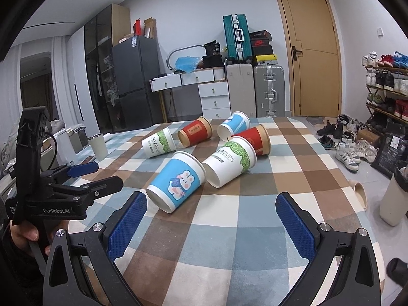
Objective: Flip cup upright
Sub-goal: 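Move the left tool toward the blue bunny cup lying on its side, then close the left tool's fingers around the blue bunny cup's body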
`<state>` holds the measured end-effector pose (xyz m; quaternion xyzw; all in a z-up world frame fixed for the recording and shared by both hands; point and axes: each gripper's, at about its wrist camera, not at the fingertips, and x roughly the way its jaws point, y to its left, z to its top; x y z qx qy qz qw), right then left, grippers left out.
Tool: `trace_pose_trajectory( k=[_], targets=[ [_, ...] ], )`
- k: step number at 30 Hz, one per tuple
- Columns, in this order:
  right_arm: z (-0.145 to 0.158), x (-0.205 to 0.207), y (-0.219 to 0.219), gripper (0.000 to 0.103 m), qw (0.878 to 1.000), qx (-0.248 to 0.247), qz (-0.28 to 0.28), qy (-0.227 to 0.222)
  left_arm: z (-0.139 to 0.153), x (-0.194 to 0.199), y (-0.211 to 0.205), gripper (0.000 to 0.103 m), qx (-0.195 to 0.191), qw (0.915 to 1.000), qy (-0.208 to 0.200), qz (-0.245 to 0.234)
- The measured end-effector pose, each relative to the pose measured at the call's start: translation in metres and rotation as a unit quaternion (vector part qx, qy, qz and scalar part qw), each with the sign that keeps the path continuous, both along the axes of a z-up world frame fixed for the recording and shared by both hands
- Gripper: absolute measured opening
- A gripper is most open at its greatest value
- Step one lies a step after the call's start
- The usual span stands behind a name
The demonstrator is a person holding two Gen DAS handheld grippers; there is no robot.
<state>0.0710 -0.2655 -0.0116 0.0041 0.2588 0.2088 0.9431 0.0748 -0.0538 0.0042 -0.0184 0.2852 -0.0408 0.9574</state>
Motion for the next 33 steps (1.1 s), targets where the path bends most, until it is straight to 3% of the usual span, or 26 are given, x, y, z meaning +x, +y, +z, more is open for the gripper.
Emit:
trace_pose_trajectory(
  k=[10,14,18,33],
  targets=[
    [-0.004,0.007,-0.006,0.103,1.000,-0.003,-0.015,0.012,-0.009,0.052,-0.019,0.102,-0.002,0.9994,0.033,-0.011],
    [-0.005,0.008,-0.008,0.103,1.000,-0.004,-0.017,0.014,-0.015,0.076,-0.031,0.102,0.016,0.9983,0.055,-0.013],
    [-0.007,0.010,-0.012,0.103,1.000,-0.002,-0.023,0.018,-0.023,0.095,-0.034,0.102,0.001,0.9971,0.076,-0.012],
    [-0.011,0.014,-0.014,0.103,0.999,0.003,-0.020,0.026,-0.042,0.133,-0.038,0.102,0.000,0.9915,0.130,-0.002]
  ],
)
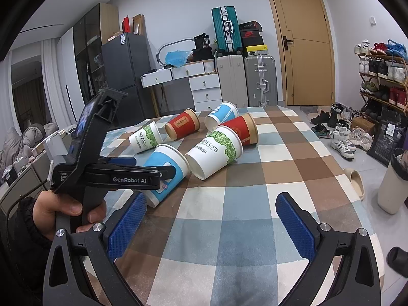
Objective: Flip cup upright
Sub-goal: 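Close the left tool's fingers around the blue bunny cup's body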
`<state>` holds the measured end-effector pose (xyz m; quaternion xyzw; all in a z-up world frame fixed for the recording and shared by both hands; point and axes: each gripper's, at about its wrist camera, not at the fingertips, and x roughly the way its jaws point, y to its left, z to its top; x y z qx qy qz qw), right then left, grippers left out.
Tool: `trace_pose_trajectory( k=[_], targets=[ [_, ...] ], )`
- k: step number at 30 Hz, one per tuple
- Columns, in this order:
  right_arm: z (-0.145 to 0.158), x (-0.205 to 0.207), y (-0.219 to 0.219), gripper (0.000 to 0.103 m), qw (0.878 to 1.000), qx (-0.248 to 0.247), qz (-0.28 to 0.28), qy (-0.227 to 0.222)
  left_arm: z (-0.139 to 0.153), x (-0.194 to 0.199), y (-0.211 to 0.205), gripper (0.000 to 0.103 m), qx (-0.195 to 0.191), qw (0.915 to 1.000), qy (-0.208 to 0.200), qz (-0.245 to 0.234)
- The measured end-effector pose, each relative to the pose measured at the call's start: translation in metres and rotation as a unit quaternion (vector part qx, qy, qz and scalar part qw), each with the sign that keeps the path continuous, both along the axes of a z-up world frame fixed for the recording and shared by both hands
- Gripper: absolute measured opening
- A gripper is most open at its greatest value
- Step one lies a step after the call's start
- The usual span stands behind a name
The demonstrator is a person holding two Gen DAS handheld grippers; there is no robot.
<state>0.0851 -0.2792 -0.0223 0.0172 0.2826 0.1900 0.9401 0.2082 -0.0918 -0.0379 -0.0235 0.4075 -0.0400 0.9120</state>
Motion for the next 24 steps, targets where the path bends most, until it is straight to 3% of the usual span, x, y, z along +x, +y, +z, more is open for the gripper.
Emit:
trace_pose_trajectory(
  k=[18,24],
  targets=[
    [-0.002,-0.001,0.001,0.103,1.000,-0.002,0.001,0.001,-0.008,0.008,0.010,0.098,-0.012,0.9982,0.027,0.052],
    [-0.002,-0.001,0.001,0.103,1.000,0.000,0.001,0.002,-0.005,0.003,0.012,0.086,-0.017,0.9984,0.027,0.046]
  ],
)
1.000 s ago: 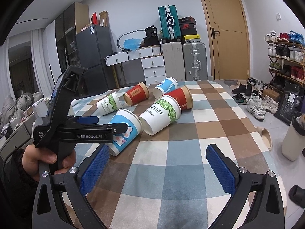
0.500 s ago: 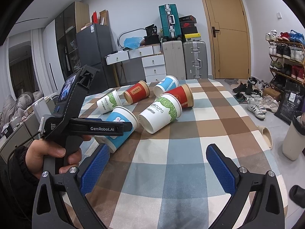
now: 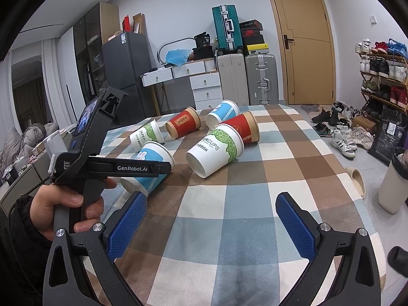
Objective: Flip cup upright
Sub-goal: 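Close the left tool's fingers around the blue bunny cup's body, then lift the blue bunny cup with the left tool toward the right tool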
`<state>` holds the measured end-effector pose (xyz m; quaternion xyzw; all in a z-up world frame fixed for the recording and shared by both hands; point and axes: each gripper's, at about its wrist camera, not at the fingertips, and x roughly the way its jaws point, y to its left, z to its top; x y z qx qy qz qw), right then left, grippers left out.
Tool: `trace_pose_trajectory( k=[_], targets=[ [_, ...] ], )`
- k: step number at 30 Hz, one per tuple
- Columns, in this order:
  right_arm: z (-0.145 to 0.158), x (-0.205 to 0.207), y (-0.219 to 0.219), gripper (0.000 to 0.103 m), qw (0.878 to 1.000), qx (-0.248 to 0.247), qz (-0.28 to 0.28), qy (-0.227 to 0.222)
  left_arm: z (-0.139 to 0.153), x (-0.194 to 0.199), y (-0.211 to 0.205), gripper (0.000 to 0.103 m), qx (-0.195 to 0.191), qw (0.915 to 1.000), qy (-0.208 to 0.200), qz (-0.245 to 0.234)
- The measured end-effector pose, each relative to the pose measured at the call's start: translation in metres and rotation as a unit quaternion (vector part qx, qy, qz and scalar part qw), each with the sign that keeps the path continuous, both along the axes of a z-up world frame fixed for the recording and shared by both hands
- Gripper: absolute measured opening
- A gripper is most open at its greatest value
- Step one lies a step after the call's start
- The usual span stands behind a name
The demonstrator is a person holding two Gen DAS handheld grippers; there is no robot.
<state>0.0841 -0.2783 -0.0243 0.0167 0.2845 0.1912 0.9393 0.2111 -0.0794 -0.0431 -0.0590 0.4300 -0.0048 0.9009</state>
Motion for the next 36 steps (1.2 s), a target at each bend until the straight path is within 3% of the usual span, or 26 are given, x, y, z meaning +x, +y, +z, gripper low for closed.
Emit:
trace_pose_trajectory(
  k=[6,20,27,36],
  targets=[
    [-0.001,0.000,0.001,0.103,1.000,0.001,0.000,-0.002,0.000,-0.002,0.000,0.063,-0.017,0.9998,0.008,-0.009],
    [0.000,-0.002,0.002,0.103,1.000,0.002,0.000,-0.003,0.013,-0.010,0.009,0.060,-0.048,0.9988,-0.009,0.001],
    [0.003,-0.003,0.004,0.103,1.000,0.002,0.003,-0.004,0.031,-0.031,0.015,0.060,-0.061,0.9977,-0.032,0.001],
    [0.005,-0.005,0.010,0.103,1.000,-0.002,0.010,-0.007,0.041,-0.064,0.025,0.060,-0.088,0.9956,-0.032,-0.002]
  ],
)
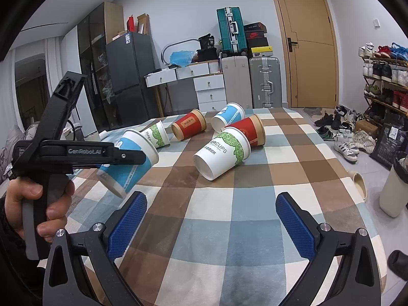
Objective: Flip cup upright
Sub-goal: 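Lift the blue bunny cup with the left tool toward the right tool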
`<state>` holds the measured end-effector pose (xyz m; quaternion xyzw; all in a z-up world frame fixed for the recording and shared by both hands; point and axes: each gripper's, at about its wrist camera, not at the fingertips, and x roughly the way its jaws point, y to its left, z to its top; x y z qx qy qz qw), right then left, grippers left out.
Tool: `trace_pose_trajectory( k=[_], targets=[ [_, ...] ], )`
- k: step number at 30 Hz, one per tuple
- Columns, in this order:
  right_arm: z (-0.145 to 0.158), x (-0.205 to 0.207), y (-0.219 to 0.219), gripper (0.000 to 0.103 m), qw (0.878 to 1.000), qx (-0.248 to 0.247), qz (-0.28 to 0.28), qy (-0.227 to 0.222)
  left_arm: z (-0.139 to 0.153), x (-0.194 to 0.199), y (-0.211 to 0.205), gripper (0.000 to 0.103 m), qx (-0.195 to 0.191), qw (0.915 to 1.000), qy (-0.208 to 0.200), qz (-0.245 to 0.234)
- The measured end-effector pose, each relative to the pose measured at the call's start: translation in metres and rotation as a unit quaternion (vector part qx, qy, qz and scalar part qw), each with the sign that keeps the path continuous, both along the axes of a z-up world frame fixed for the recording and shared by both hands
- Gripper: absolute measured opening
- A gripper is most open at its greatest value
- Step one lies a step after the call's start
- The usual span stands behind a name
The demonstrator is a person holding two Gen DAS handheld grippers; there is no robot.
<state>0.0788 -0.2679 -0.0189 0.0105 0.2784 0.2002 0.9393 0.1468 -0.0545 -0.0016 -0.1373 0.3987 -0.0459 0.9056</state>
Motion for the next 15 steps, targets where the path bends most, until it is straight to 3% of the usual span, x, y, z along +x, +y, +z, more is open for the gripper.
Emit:
trace_pose_trajectory(
  k=[15],
  targets=[
    [0.004,-0.003,0.003,0.103,1.000,-0.001,0.003,-0.003,-0.017,-0.057,-0.016,0.060,-0.027,0.9994,0.016,-0.016]
  ],
)
